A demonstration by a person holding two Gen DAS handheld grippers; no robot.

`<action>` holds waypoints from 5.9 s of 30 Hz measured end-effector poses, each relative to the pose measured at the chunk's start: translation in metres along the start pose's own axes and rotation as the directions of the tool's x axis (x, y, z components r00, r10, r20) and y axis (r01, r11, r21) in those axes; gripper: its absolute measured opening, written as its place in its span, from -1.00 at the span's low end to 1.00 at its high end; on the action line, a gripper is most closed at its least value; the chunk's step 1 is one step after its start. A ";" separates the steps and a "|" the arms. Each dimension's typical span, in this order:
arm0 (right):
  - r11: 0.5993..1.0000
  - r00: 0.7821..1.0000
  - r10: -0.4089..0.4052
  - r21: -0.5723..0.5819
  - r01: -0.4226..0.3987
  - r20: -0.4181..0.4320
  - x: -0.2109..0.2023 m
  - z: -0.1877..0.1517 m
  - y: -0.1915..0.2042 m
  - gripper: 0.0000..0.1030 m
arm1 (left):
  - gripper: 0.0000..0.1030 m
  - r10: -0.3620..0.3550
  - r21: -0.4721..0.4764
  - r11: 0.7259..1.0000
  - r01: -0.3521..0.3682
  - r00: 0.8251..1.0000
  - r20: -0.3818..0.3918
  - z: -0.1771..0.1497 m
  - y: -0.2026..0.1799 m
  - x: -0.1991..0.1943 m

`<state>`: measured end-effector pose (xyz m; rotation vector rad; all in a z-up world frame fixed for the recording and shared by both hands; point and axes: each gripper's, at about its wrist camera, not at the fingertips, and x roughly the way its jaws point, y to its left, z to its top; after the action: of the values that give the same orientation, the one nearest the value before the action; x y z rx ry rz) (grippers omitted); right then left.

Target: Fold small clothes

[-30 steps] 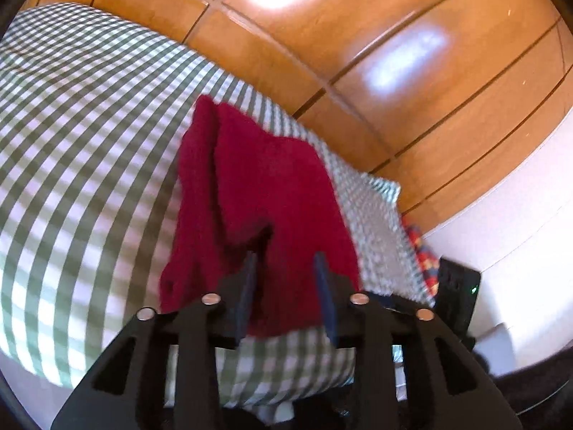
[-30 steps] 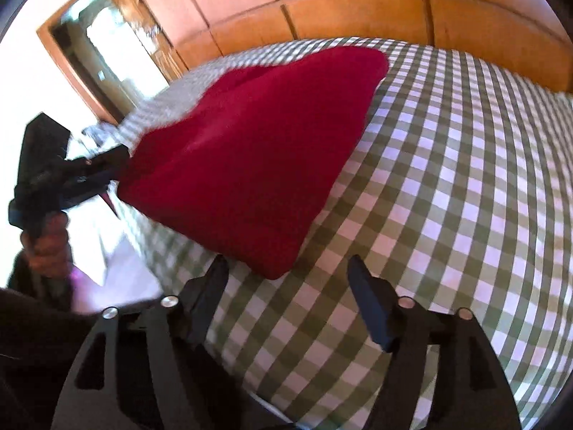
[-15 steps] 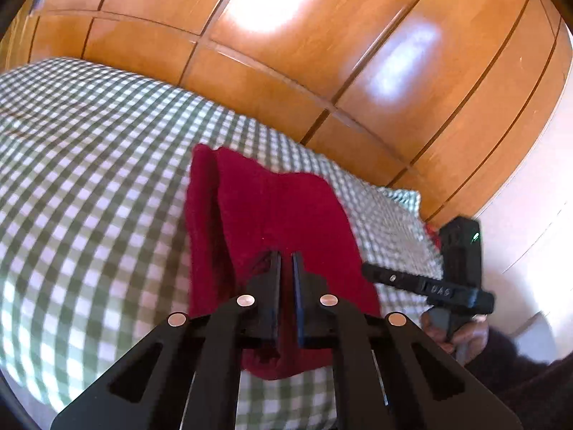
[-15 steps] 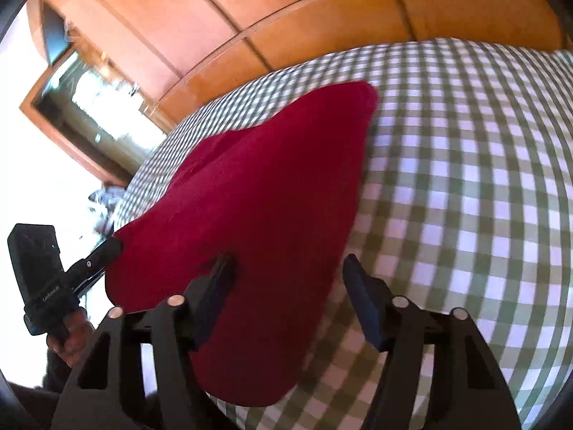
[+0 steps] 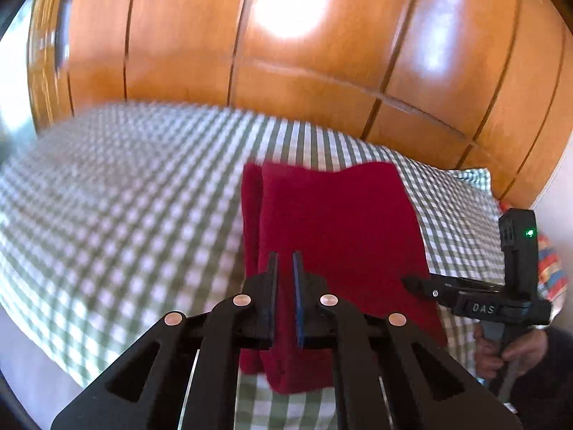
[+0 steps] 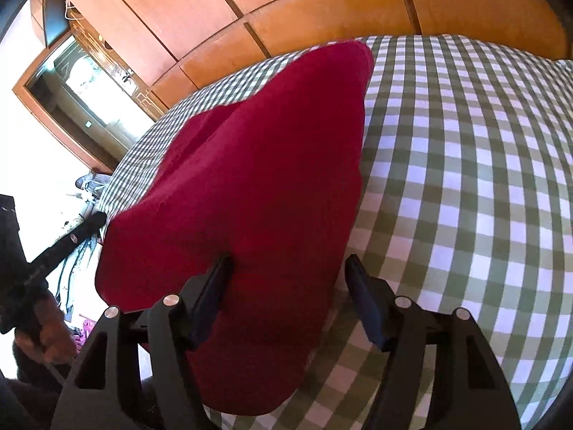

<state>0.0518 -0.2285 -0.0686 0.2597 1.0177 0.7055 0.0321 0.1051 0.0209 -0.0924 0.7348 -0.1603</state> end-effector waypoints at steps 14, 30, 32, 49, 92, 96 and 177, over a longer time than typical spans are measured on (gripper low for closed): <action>0.976 0.998 0.065 0.208 -0.069 0.027 -0.002 0.062 -0.045 0.59 | -0.90 0.018 0.099 0.995 -0.016 0.999 -0.026 0.003 -0.022 0.028; 0.983 0.999 0.036 0.178 -0.035 -0.002 0.042 0.109 -0.032 -0.27 | -0.90 0.049 0.132 0.990 -0.041 0.997 -0.063 -0.007 -0.022 0.052; 0.990 1.000 0.017 0.139 -0.019 0.015 0.039 0.111 -0.024 -0.41 | -0.90 0.052 0.133 0.990 -0.042 0.996 -0.069 -0.009 -0.020 0.054; 0.994 0.996 -0.085 0.077 0.081 0.038 0.055 0.102 -0.002 0.14 | -0.90 0.044 0.082 0.996 -0.039 0.997 -0.070 -0.015 -0.014 0.052; 0.967 0.978 0.104 0.213 -0.142 0.180 -0.066 0.019 -0.066 -0.21 | -0.37 -0.620 -0.209 0.783 0.586 0.761 -0.188 0.023 -0.066 0.117; 0.959 0.965 -0.012 0.277 -0.063 0.262 -0.114 0.008 -0.113 -0.21 | -0.41 -0.645 -0.107 0.759 0.643 0.718 -0.261 0.043 -0.151 0.142; 0.648 0.602 -0.758 0.398 0.650 0.251 -0.135 -0.021 -0.134 0.33 | -0.20 -0.265 0.410 0.852 0.326 0.944 -0.199 0.024 -0.360 0.155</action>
<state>0.0451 -0.4190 -0.0553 0.1910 0.7193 -0.2405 0.1211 -0.2760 -0.0134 0.2413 0.8017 -0.6315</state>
